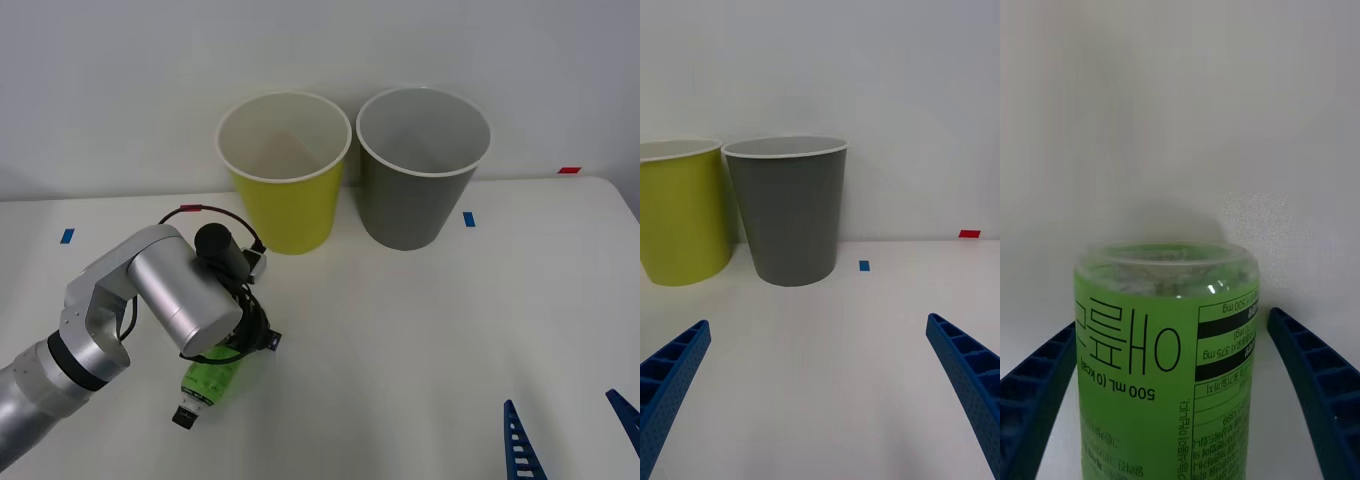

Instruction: Put cans in the gray bin and PET bottles in the light green bin.

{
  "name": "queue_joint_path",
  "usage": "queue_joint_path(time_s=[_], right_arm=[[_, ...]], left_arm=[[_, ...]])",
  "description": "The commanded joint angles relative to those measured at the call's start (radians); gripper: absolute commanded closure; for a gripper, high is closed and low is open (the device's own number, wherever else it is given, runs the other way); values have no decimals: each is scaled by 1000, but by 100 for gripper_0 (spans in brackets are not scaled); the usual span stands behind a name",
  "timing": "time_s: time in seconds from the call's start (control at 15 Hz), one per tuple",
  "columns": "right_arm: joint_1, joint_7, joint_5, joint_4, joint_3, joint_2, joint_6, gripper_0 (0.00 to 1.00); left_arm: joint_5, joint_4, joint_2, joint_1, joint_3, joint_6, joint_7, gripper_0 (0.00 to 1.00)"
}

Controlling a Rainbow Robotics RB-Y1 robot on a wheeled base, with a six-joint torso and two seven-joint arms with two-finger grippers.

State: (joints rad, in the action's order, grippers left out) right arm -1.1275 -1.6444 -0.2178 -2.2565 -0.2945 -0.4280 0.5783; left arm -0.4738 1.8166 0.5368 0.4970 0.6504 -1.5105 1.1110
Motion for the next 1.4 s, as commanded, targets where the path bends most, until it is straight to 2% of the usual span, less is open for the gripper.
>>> queue_joint_path(time_s=[0.07, 0.73, 0.87, 1.07, 1.27, 1.33, 1.4], right_arm=[[0, 0, 0, 0, 0, 0, 0, 0], [0, 0, 0, 0, 0, 0, 0, 0], [0, 0, 0, 0, 0, 0, 0, 0], [0, 0, 0, 0, 0, 0, 0, 0], [0, 0, 0, 0, 0, 0, 0, 0], [0, 0, 0, 0, 0, 0, 0, 0], [0, 0, 0, 0, 0, 0, 0, 0]], left_arm=[[3, 0, 0, 0, 0, 6, 4, 100], [7, 33, 6, -2, -15, 6, 18, 100], [6, 59, 12, -2, -46, 3, 96, 100], [14, 136, 41, -5, -74, -11, 150, 100], [24, 250, 58, -5, -86, -122, 150, 100], [24, 280, 61, -28, -104, -129, 150, 100], [7, 328, 45, -97, -178, -122, 196, 100]])
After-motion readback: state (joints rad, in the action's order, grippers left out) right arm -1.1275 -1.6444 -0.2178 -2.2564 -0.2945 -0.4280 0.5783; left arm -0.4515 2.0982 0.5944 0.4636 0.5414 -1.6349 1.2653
